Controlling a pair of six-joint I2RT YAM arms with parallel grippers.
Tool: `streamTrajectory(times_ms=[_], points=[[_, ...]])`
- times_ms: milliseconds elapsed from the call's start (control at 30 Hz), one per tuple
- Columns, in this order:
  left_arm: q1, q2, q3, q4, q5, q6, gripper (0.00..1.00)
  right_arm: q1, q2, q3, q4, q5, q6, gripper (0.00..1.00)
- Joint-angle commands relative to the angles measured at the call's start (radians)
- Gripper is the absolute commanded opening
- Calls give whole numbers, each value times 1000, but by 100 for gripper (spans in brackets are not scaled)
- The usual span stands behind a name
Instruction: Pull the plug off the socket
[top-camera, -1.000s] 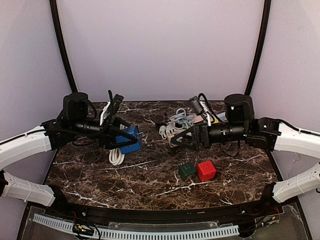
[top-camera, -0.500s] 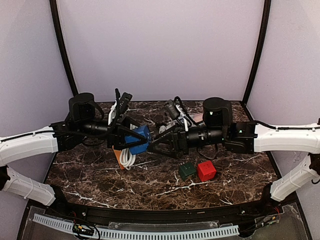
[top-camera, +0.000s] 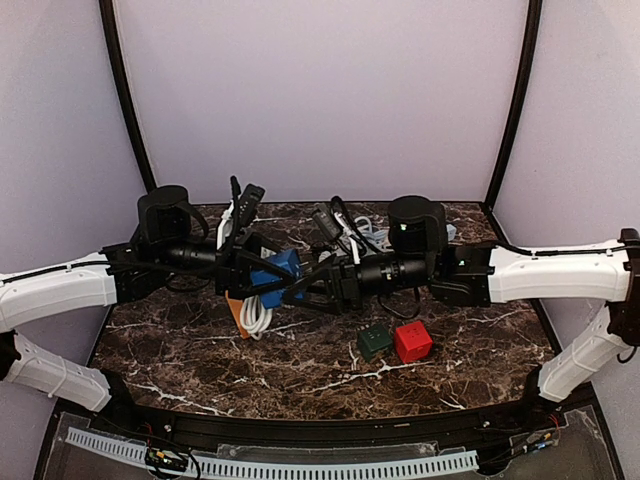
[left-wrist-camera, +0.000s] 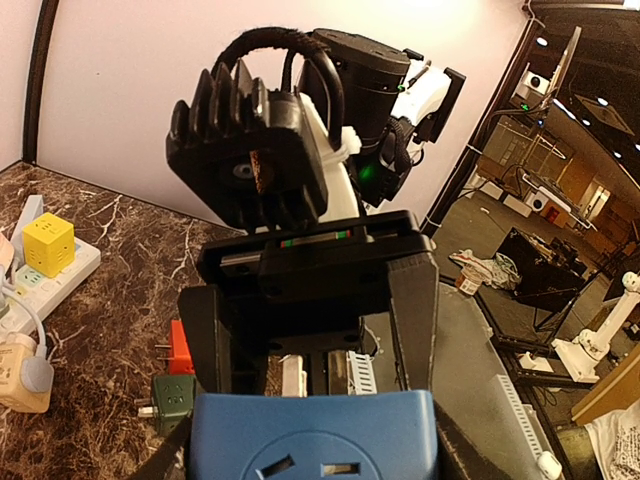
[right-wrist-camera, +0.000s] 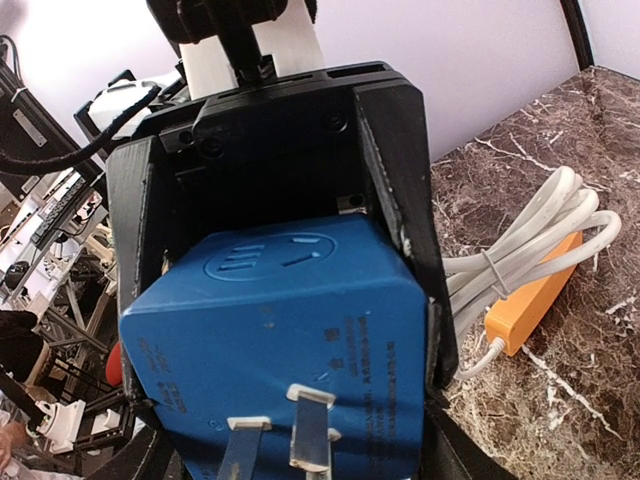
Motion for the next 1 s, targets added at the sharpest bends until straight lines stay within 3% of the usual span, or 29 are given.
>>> streamTrajectory(times_ms=[0,133,200,367,500,567,600,733,867,967], points=[[-11,-13,11,90,19,-3,1,10,19,35,44,-12,3,63],[-13,-9,7,87,20,1,1,9,26,35,54,-16,3,62],[-14,-10,6,86,20,1,1,9,26,34,61,-16,4,57],[-14,-14,9,61,10,20,1,9,24,29,76,-3,13,20],[-14,-22,12,18,-11,51,6,9,15,17,83,33,30,0],[-14,-31,13,-9,-30,67,30,6,10,16,64,61,33,0],[-14,-34,13,-28,-37,80,52,5,7,15,51,78,36,0],[-14,-69,23,-126,-113,155,88,-21,-17,-10,30,118,64,0],[-13,-105,50,-253,-227,246,98,-51,-52,-51,25,128,88,0],[-11,-129,60,-346,-269,308,99,-65,-73,-59,8,128,86,0]])
